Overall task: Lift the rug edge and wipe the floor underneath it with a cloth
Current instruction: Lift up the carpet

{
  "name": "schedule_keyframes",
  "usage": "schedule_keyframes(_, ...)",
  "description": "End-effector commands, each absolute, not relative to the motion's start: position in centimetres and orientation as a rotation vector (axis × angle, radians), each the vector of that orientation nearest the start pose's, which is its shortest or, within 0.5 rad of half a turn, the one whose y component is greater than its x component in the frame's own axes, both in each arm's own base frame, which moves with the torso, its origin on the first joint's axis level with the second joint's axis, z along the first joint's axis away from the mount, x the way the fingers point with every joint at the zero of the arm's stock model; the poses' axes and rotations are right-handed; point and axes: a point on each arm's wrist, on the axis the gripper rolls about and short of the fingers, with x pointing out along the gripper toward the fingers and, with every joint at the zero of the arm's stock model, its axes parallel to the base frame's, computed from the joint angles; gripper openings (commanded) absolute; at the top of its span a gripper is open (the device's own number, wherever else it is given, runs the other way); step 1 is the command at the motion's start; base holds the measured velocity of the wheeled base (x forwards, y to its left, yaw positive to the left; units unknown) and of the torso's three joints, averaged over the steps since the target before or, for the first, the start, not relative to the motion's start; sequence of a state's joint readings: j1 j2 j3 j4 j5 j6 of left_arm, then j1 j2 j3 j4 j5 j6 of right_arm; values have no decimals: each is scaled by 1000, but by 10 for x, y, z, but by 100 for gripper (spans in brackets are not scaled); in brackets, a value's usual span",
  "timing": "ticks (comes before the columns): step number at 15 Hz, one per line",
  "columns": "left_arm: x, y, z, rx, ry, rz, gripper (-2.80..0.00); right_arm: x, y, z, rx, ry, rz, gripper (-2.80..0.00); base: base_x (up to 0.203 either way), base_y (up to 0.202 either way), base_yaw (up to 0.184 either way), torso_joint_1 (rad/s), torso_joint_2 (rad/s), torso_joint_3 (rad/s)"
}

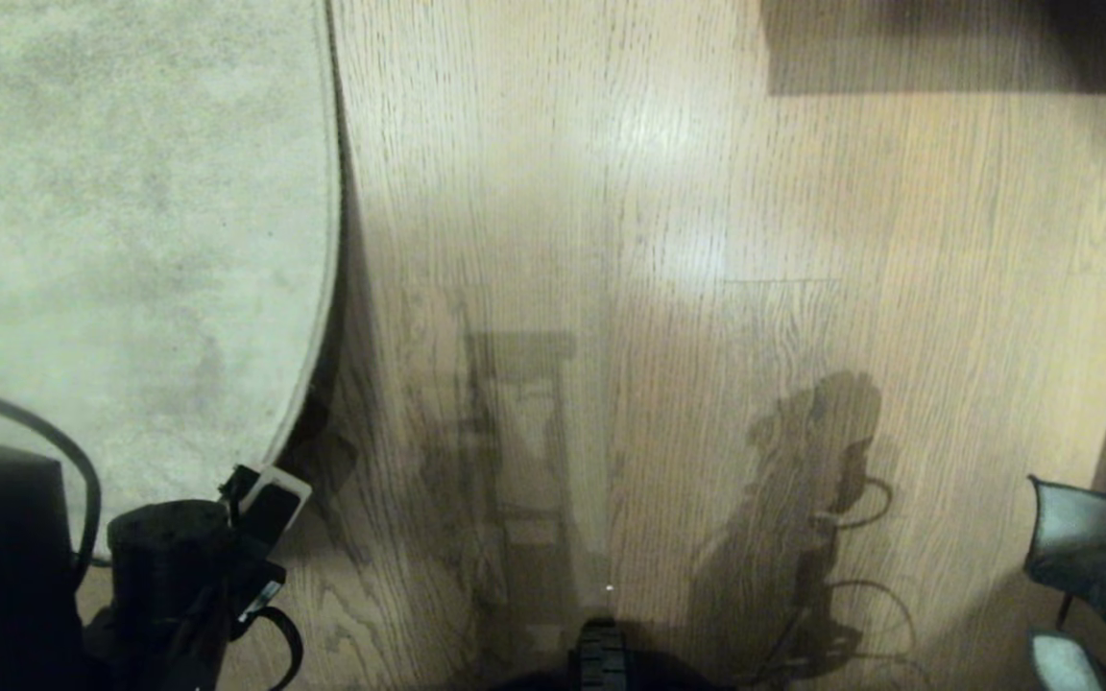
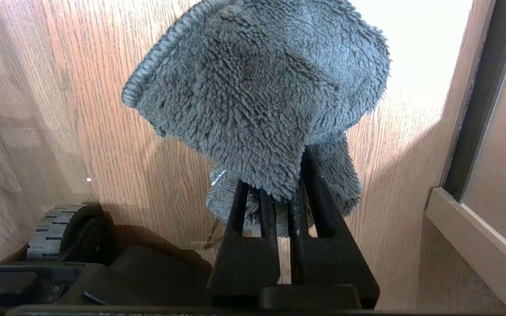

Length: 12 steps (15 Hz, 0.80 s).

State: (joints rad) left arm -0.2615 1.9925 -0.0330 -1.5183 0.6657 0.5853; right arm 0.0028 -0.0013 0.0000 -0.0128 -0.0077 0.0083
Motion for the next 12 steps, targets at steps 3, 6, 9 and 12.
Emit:
schedule_keyframes(3,202,-35,65,715,405,335,-280,-23,0,77,8,-13,-4,-280,0,0,0,0,0,0)
schedule_keyframes(6,199,-33,71,705,383,345,-280,-23,0,77,8,-12,-5,-280,0,0,0,0,0,0)
schedule_keyframes(9,198,-33,74,701,373,350,-280,-23,0,77,8,-12,-5,-280,0,0,0,0,0,0)
schedule_keyframes(12,198,-33,75,698,368,352,-280,-23,0,77,8,-13,-3,-280,0,0,0,0,0,0)
